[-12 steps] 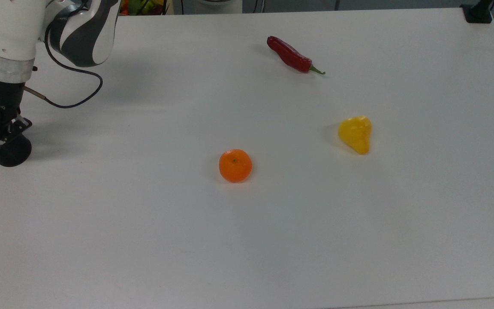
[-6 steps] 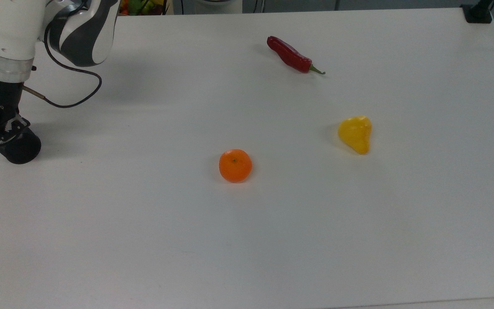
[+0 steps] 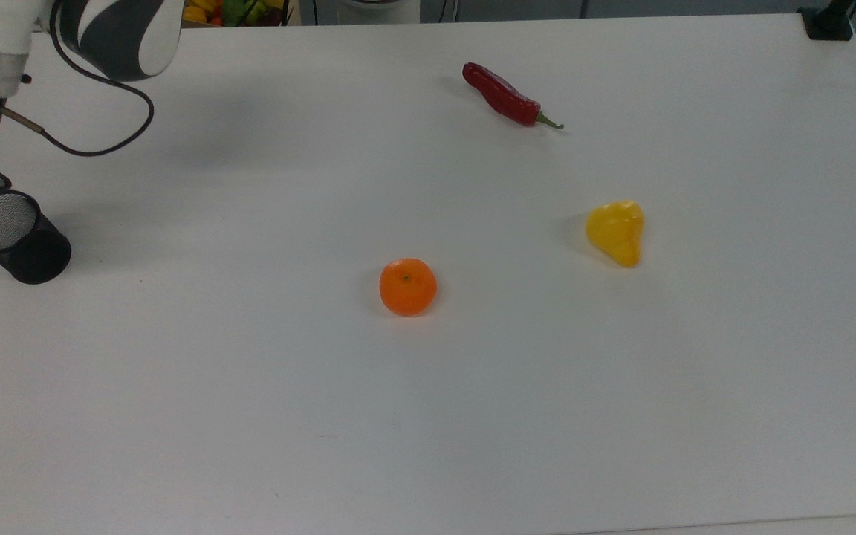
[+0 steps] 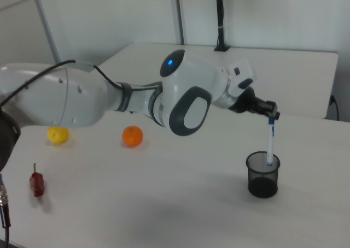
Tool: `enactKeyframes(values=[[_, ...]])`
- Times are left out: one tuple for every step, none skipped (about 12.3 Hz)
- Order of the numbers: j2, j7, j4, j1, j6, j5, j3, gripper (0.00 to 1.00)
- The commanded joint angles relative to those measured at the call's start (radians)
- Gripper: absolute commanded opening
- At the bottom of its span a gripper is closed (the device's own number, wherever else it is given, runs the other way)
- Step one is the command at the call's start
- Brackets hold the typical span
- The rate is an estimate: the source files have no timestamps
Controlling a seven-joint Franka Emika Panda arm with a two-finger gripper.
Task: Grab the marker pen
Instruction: 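Lift the marker straight up out of the pen cup, then carry the marker across the table toward the orange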
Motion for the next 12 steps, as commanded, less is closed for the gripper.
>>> enactKeyframes(values=[[-0.154, 0.005, -0.078, 0.017, -0.007, 0.002, -0.001, 0.00], [-0.182, 0.007, -0.084, 0.020, -0.007, 0.003, -0.001, 0.00], [-0.220, 0.008, -0.099, 0.024, -0.008, 0.006, 0.004, 0.00], [-0.257, 0.014, -0.112, 0.043, -0.035, 0.006, 0.005, 0.00], [-0.283, 0.016, -0.112, 0.053, -0.081, 0.006, 0.005, 0.00], [-0.308, 0.016, -0.109, 0.069, -0.141, 0.008, 0.005, 0.00], [-0.329, 0.016, -0.104, 0.079, -0.193, 0.008, 0.007, 0.00], [-0.351, 0.017, -0.105, 0.096, -0.239, 0.017, 0.008, 0.00], [-0.372, 0.017, -0.109, 0.121, -0.297, 0.034, 0.010, 0.00], [-0.412, 0.019, -0.112, 0.154, -0.441, 0.072, 0.011, 0.00], [-0.434, 0.019, -0.110, 0.171, -0.538, 0.095, 0.013, 0.00], [-0.454, 0.021, -0.110, 0.194, -0.639, 0.133, 0.030, 0.00]])
